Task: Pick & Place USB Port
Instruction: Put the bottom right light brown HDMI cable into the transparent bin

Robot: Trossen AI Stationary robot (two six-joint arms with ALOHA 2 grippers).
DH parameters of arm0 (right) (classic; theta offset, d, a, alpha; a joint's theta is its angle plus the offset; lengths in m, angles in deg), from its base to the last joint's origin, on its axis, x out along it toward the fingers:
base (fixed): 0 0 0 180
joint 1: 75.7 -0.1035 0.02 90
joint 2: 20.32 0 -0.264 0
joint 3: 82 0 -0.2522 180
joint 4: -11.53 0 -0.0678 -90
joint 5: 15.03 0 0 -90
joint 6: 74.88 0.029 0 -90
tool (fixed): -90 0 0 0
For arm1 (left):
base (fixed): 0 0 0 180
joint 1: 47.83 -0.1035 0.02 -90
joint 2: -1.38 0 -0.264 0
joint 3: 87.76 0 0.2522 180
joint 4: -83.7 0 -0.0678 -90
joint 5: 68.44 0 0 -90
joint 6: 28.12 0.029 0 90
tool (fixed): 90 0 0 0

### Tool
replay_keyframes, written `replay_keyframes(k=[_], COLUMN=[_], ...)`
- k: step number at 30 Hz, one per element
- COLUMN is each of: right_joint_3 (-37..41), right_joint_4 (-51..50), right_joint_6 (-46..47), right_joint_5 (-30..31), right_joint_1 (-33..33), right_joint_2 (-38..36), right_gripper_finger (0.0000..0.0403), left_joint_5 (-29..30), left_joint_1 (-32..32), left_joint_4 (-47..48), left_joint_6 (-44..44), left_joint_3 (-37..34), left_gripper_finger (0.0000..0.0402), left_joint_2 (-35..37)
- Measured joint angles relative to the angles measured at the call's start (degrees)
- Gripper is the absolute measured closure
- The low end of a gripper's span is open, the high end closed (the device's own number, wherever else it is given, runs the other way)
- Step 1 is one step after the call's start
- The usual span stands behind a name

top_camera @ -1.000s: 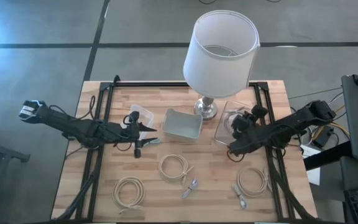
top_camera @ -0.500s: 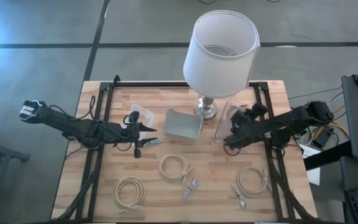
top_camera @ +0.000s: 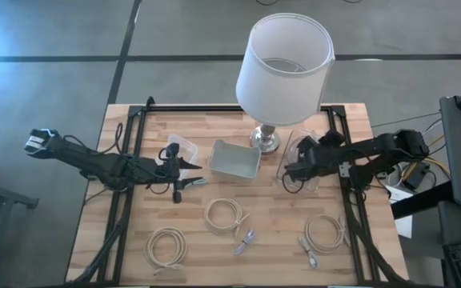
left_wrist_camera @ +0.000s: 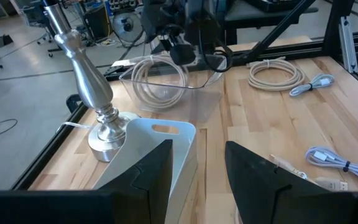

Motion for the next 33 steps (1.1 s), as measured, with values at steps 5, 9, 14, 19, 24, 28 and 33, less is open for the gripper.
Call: replay_keyframes(k=[5, 9, 14, 19, 24, 28, 33], right_joint_3=[-1.1, -4.5, -10.7, -17.6, -23.8, -26.7, -26.8], right_joint_4=[-0.3, -0.5, -0.5, -0.6, -1.9, -2.2, -2.1], right_joint_6=[-0.3, -3.1, -5.6, -7.3, -6.9, -5.7, -0.3], right_joint_5=[-4.4, -7.0, -11.7, -18.5, -24.1, -26.1, -33.4], right_joint_1=[-0.1, -0.3, -0.6, -3.0, -7.8, -12.8, -19.5], right_joint_2=[0.0, 0.0, 0.0, 0.0, 0.0, 0.0, 0.0], right_gripper_finger=[0.0230, 0.0223, 0.0223, 0.0223, 0.0223, 0.0223, 0.0223], left_joint_5=[0.0, 0.0, 0.0, 0.0, 0.0, 0.0, 0.0], left_joint_1=[0.0, 0.0, 0.0, 0.0, 0.0, 0.0, 0.0], left_joint_4=[0.0, 0.0, 0.0, 0.0, 0.0, 0.0, 0.0], left_joint_6=[0.0, 0.0, 0.0, 0.0, 0.0, 0.0, -0.3], left_joint_3=[0.0, 0.0, 0.0, 0.0, 0.0, 0.0, -0.6], left_gripper_finger=[0.0250, 0.0250, 0.0250, 0.0250, 0.0250, 0.0250, 0.0250], left_joint_2=[0.0, 0.0, 0.0, 0.0, 0.0, 0.0, 0.0])
